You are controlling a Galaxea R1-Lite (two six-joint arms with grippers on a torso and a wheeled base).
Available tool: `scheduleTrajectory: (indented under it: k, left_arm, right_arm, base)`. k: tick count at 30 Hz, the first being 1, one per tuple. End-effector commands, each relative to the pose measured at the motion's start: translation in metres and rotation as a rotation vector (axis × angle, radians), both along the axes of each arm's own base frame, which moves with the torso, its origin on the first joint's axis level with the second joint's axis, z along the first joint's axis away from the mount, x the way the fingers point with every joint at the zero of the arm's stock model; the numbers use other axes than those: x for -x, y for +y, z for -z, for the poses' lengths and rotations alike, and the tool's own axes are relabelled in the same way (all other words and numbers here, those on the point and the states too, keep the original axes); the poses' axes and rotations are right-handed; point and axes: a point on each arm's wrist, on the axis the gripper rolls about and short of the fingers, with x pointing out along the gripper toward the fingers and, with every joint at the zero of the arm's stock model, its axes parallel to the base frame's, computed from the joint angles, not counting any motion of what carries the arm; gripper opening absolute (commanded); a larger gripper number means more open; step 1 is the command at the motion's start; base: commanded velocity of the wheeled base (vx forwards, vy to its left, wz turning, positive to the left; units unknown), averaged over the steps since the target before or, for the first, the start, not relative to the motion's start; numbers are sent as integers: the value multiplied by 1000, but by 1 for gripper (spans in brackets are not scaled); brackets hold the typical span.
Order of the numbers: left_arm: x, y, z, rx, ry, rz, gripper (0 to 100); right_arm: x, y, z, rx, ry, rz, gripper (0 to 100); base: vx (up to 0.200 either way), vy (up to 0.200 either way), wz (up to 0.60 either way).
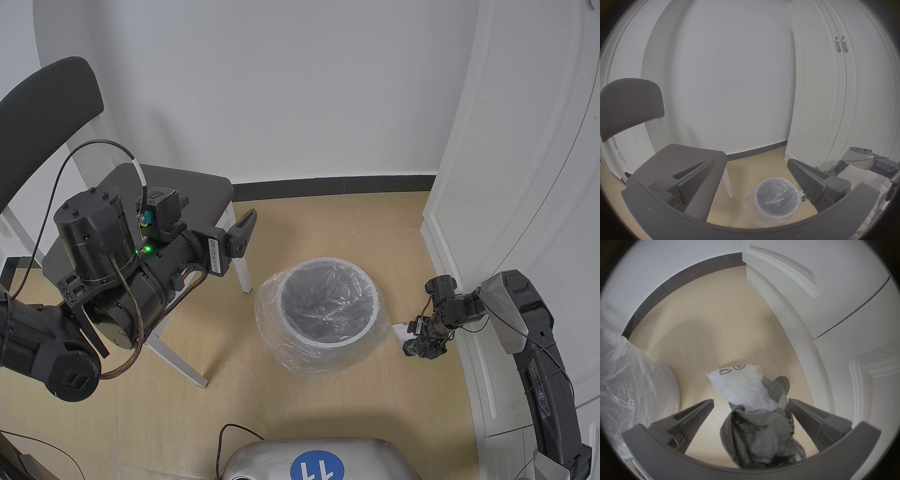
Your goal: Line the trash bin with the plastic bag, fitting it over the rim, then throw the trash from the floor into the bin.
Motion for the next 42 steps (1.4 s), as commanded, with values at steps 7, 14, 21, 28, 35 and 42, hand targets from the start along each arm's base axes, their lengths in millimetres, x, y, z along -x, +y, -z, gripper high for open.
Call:
scheduleTrajectory:
  k: [7,14,21,28,35,42]
  left_arm:
    - [0,-1,3,-7,8,3,100]
    - [1,-1,2,-5,6,4,100]
    - [2,-3,2,-5,6,10,100]
    - [3,-6,6,-15,20,24,100]
    - [4,-8,8,-17,23,30,100]
    - [8,-6,5,-11,14,32,100]
  right_arm:
    - [1,-7,0,37,27,30,100]
    - [8,-6,-10,33,100,22,100]
    - [10,-3,-14,16,123,1,100]
    - [9,-3,-14,8,122,-2,0]
    - [7,-2,-9,11,114,2,0]
    - [8,0,17,76,135,62,0]
  base:
    - [0,0,0]
    - [0,0,0]
    - [0,0,0]
    - [0,0,0]
    - [0,0,0]
    - [0,0,0]
